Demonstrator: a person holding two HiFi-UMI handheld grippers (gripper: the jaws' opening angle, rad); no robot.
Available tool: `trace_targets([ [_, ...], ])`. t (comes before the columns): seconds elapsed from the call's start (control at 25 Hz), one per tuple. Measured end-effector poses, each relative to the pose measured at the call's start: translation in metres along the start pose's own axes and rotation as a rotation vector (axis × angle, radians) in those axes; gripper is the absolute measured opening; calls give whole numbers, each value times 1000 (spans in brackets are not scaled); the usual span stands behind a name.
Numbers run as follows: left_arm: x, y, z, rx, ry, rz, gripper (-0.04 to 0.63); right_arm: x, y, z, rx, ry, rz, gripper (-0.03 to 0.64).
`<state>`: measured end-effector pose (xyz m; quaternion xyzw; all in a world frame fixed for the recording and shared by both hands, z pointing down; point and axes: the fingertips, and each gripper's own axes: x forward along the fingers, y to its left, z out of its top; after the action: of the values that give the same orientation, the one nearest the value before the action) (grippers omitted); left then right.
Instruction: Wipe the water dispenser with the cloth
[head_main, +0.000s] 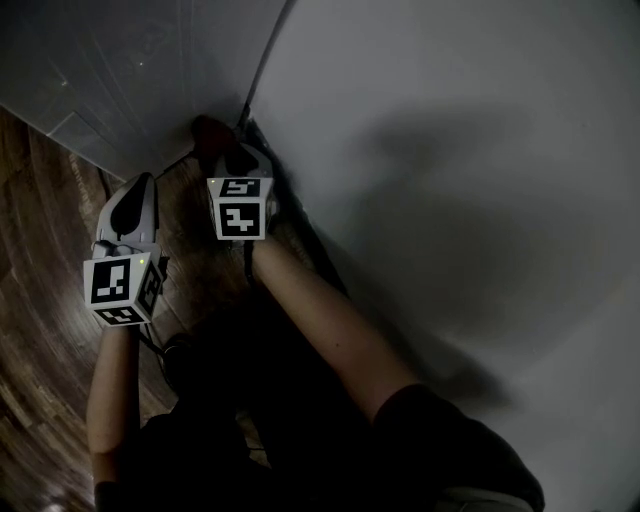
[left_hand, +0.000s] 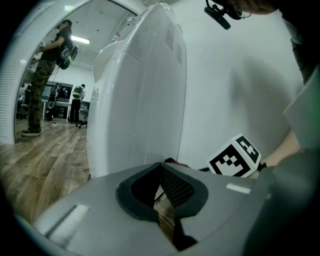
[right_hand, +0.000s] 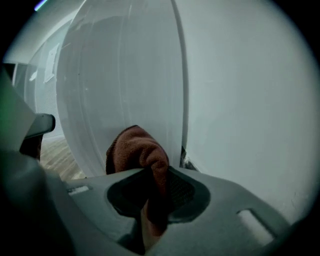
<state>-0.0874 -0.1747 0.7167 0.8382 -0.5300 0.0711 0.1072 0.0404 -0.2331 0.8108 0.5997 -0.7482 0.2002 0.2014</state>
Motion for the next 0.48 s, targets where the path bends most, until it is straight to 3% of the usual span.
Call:
trace_targets([
  [0.16,3,-5,1,3,-3,-18,20,-3,-14,-1,58,17,-61,63],
  [0.48,-6,-2,25,6,4,-12,20,-22,-19,0,129,14,-70,63],
])
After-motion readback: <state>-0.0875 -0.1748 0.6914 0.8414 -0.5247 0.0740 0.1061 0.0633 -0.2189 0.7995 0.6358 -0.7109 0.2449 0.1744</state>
